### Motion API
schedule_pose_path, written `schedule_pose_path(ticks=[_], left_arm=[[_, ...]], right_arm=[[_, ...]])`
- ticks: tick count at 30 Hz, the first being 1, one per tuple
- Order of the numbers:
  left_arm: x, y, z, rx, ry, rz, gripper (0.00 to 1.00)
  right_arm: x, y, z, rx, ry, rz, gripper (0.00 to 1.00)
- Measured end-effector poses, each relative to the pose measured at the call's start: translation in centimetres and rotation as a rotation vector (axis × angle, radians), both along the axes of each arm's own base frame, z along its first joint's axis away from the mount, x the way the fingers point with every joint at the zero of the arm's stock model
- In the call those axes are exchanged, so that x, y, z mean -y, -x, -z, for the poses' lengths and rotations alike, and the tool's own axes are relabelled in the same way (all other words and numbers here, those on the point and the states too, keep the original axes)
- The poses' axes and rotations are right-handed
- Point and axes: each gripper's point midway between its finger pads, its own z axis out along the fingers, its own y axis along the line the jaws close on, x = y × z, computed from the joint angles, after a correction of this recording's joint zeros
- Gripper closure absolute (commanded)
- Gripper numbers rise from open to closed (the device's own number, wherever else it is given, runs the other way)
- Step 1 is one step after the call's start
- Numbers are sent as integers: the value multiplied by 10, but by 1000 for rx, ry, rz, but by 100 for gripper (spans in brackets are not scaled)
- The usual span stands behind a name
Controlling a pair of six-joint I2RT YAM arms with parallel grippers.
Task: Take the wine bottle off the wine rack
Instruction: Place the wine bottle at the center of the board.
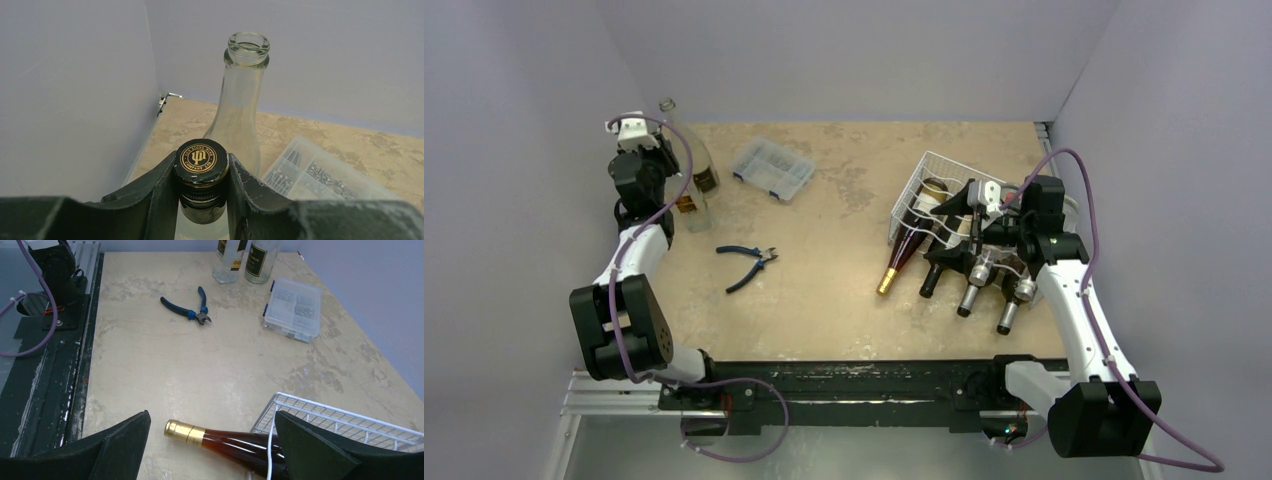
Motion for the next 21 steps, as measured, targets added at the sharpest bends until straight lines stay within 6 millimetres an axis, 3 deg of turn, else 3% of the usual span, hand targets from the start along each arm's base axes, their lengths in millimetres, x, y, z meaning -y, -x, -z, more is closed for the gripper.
schedule_pose_path(ticks=[6, 10, 16, 21], left_arm=[[1, -1, 0, -1, -1, 13, 70], [0, 0, 0, -1, -1, 10, 50], [0, -1, -28, 82, -22, 8, 27], [-1, 5, -47, 126, -32, -2, 19]], right_arm=[[0, 0, 0, 0, 0, 0, 1], [0, 0, 0, 0, 0, 0, 1], [0, 0, 0, -1, 0, 0, 1], [0, 0, 0, -1, 0, 0, 1]])
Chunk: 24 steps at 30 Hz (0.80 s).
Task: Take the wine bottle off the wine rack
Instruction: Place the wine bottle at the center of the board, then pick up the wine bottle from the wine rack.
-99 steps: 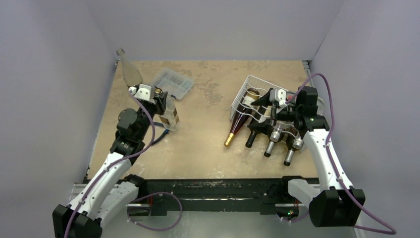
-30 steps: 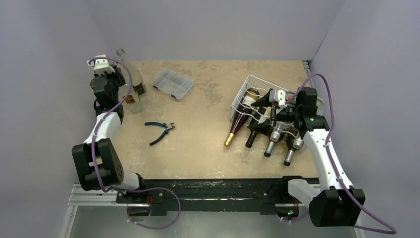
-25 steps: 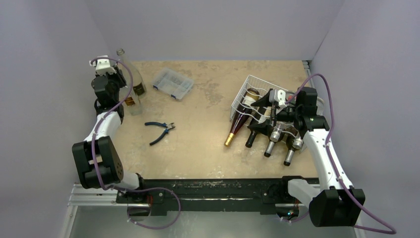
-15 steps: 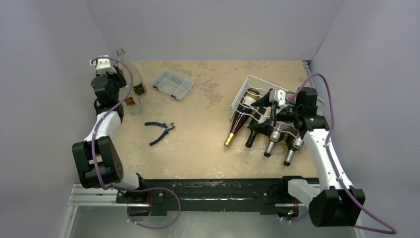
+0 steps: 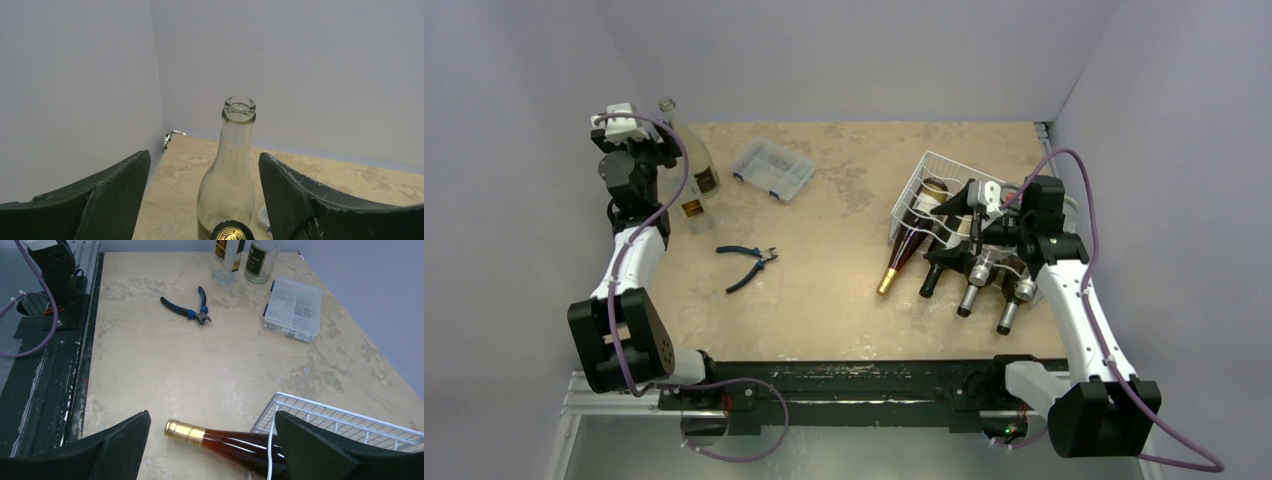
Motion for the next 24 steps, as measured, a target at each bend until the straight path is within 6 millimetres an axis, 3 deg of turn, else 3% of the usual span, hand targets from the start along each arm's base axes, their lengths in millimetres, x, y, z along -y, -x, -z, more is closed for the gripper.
schedule_pose_path(ticks=[10, 18, 24], left_arm=[[0, 23, -29, 41, 23, -36, 4], [6, 48, -49, 0, 133, -49, 0], [24, 75, -58, -19, 266, -15, 0]], right_arm=[[0, 0, 0, 0, 0, 0, 1], [0, 0, 0, 2, 0, 0, 1], [0, 1, -1, 6, 0, -1, 1]])
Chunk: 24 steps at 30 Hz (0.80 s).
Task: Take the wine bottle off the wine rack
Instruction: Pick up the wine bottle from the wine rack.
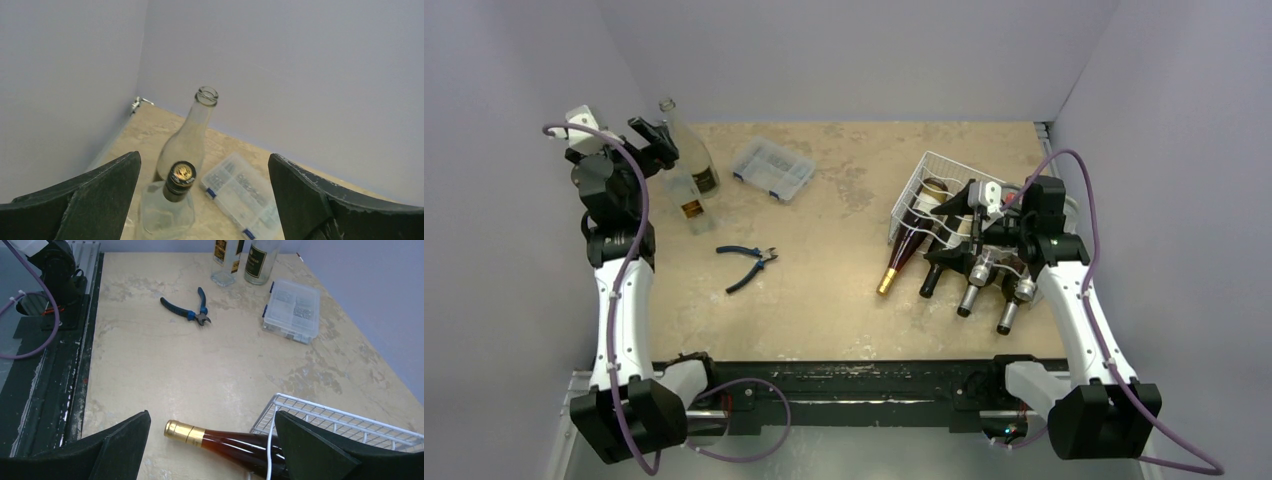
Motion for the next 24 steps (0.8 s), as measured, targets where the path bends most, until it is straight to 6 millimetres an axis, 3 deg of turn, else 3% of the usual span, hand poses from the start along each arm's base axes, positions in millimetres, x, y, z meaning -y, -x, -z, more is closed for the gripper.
schedule_pose_path(ticks=[15, 24], left_arm=[[68, 52, 15, -91, 297, 243, 0], [109, 73, 42, -160, 450, 422, 0]], right_arm=[[0, 3, -4, 16, -1, -2, 1], [8, 0, -4, 12, -15, 19, 1]])
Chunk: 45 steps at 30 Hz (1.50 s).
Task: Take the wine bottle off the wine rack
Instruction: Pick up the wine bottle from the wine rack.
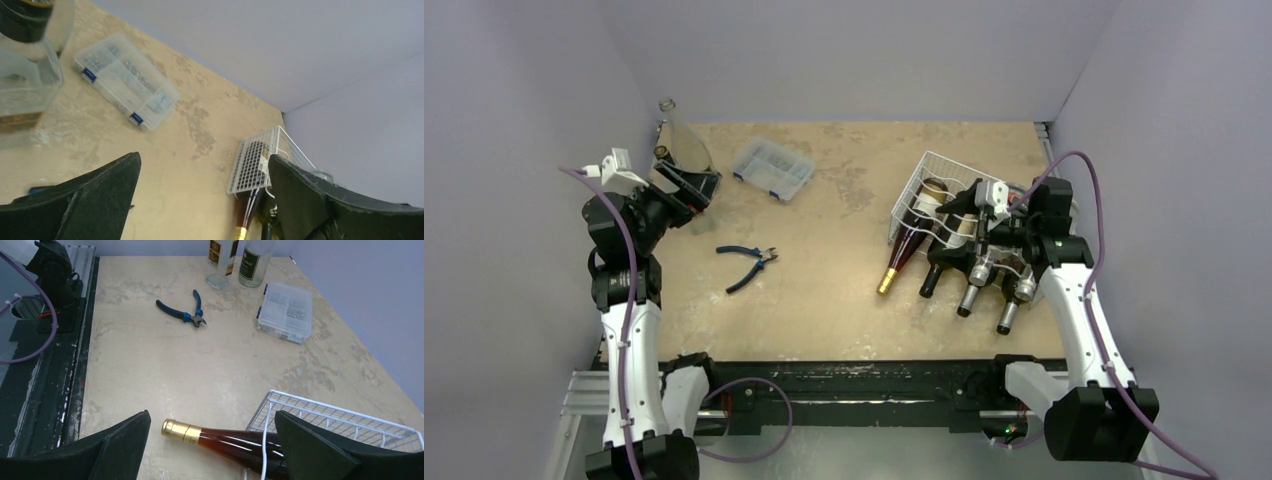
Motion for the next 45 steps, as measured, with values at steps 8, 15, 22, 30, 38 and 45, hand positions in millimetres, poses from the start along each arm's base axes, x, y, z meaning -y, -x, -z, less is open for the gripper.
schedule_pose_path(ticks=[8, 15, 22, 30, 38, 45], left_arm=[[43, 12, 41, -125, 111, 203, 0], [93, 26, 65, -202, 107, 411, 0], [115, 39, 91, -282, 69, 525, 0], [128, 58, 112, -333, -93, 606, 0], [113, 67, 115, -294, -235, 566, 0], [107, 79, 106, -229, -281, 542, 0]], right_arm=[[2, 0, -1, 22, -4, -7, 1], [4, 5, 6, 18, 15, -14, 1], [8, 11, 1, 15, 64, -3, 1], [17, 13, -11, 10, 143, 46, 1], [31, 10, -38, 46, 241, 135, 1], [44, 11, -36, -32, 277, 259, 1]])
